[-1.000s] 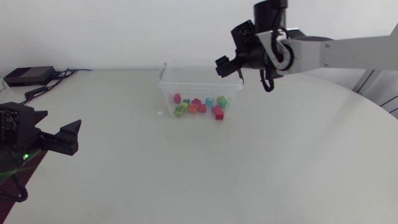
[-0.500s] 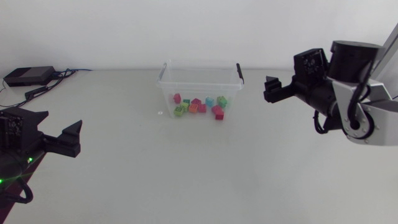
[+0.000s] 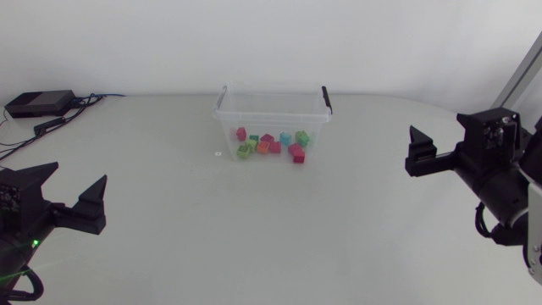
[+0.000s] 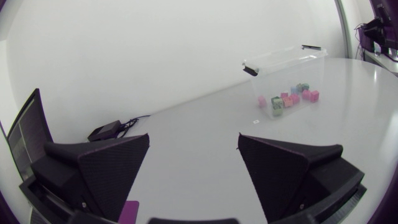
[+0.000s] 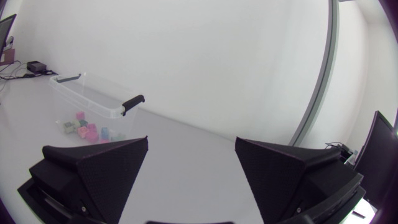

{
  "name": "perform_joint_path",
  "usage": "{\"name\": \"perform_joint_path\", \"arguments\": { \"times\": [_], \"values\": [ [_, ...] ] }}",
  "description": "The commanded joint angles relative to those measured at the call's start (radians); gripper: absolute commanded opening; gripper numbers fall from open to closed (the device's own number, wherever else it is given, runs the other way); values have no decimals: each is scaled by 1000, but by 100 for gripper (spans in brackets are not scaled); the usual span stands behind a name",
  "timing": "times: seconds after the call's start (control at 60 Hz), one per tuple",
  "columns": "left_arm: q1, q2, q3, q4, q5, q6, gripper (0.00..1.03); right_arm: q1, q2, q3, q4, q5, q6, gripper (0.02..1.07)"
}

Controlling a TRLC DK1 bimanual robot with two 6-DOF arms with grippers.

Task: Pick up the duplo bricks and place them in the container

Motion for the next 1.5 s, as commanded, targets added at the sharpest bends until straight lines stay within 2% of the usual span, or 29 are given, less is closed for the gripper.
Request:
{"name": "perform_joint_path", "arguments": {
  "times": [0.0,0.183,0.45,1.233,1.483],
  "values": [
    [-7,-21,-33,-10,1,19,100,-21,-52,-67,7,-2,-25,103],
    [-5,-105,-45,-40,1,23,100,-40,-224,-151,-10,-8,-40,103],
    [-5,-241,-92,-96,1,25,100,-52,-370,-212,-71,-9,-45,103],
    [-97,-407,-219,-30,-51,-379,100,-93,-867,-384,-419,-116,300,103],
    [-97,-407,-219,-30,-51,-379,99,-93,-867,-384,-419,-116,300,103]
  ]
}}
